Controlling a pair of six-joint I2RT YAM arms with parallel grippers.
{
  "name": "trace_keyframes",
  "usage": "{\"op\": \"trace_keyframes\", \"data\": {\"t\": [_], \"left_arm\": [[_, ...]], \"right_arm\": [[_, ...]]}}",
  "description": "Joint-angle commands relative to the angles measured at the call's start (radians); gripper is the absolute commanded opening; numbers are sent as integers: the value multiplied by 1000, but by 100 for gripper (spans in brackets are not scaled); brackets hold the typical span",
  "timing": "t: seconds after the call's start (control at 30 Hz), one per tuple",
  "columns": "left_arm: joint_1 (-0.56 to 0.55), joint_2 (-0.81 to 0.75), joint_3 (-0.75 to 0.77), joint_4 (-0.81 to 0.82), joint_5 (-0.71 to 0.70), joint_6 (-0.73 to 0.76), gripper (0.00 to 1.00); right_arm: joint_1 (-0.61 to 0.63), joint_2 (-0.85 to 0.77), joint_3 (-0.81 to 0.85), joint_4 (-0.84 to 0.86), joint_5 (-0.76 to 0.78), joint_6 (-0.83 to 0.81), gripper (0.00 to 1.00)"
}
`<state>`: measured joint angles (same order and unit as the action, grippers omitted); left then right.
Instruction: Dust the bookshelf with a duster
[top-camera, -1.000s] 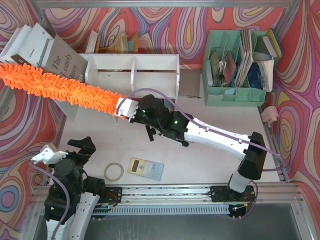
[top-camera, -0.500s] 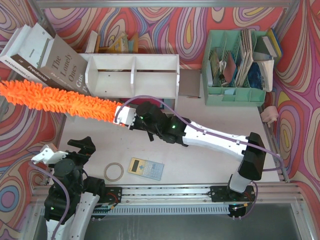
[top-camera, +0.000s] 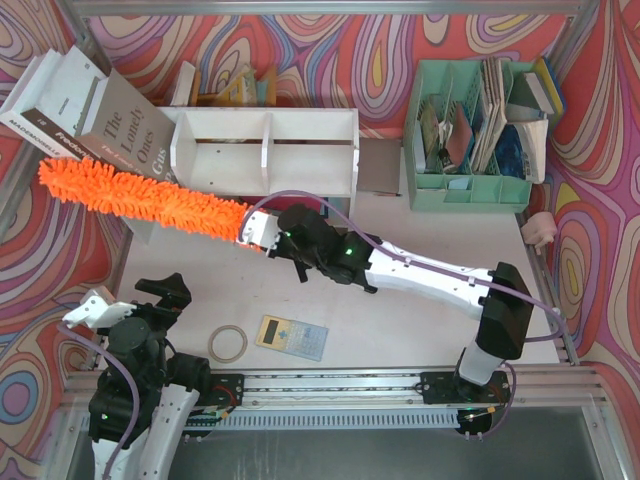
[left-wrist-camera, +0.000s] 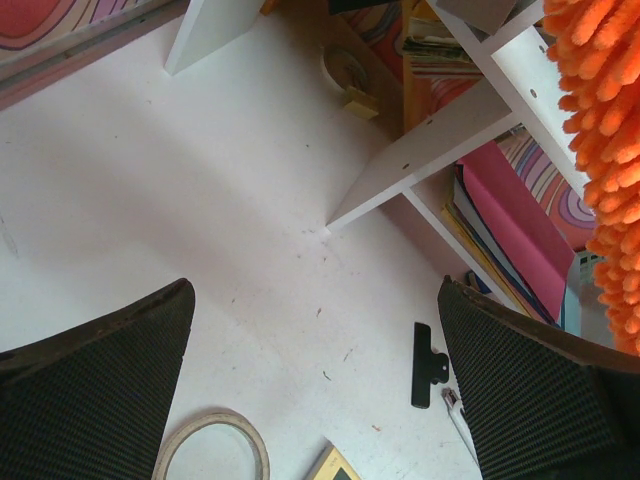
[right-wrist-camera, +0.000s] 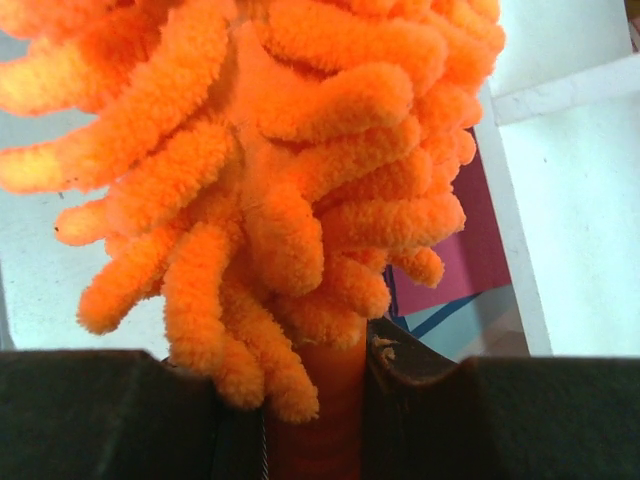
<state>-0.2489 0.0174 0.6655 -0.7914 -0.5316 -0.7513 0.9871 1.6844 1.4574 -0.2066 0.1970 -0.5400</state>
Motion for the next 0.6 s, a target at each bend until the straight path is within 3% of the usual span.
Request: {"op": "trace_keyframes", "data": {"t": [0.0, 0.57], "left_arm": [[0, -13, -2, -3, -7, 9, 99], [0, -13, -4, -3, -8, 9, 98]], "right_arm": [[-20, -12, 9, 89, 28, 36, 0], [-20, -46, 134, 48, -28, 59, 0]]}}
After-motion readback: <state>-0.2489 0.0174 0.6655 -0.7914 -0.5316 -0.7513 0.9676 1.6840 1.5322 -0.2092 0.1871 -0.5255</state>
